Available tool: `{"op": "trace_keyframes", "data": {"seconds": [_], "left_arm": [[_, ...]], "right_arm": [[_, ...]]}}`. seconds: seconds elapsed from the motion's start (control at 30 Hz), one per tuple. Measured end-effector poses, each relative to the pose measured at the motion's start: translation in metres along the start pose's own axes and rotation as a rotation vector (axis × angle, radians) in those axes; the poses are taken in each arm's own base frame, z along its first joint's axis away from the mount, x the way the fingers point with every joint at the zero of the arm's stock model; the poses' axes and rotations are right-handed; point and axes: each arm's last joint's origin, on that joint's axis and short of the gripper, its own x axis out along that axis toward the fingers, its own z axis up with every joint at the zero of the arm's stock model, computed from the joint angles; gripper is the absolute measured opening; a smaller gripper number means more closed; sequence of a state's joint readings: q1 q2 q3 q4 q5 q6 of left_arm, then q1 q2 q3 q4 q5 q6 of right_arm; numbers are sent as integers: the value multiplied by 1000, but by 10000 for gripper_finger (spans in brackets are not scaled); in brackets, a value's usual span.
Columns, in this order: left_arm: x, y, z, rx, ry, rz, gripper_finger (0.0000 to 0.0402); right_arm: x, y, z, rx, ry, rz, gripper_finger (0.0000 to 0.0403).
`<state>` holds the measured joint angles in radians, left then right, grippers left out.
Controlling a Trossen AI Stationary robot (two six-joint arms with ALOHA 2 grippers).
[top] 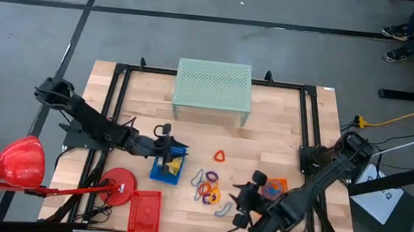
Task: Pick & Place Office Desk Supplies
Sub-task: Put the blue rubber band into the orange bin
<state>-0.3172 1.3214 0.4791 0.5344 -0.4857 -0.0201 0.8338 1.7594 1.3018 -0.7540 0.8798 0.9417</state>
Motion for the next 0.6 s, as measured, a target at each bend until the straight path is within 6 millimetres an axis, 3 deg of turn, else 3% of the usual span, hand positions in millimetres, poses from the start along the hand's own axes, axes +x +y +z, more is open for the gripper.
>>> {"op": "trace_keyframes", "data": {"seconds": [0.27,0.43,0.6], "left_arm": [[-31,4,13,-1,-96,63,118],[-45,6,12,-12,-123,72,118],[-51,5,6,-31,-114,88,118]], "right_arm": [[42,-2,-2,-205,289,137,151],[79,-1,-15,-413,418,177,151],[91,7,-20,-389,473,286,151]]}}
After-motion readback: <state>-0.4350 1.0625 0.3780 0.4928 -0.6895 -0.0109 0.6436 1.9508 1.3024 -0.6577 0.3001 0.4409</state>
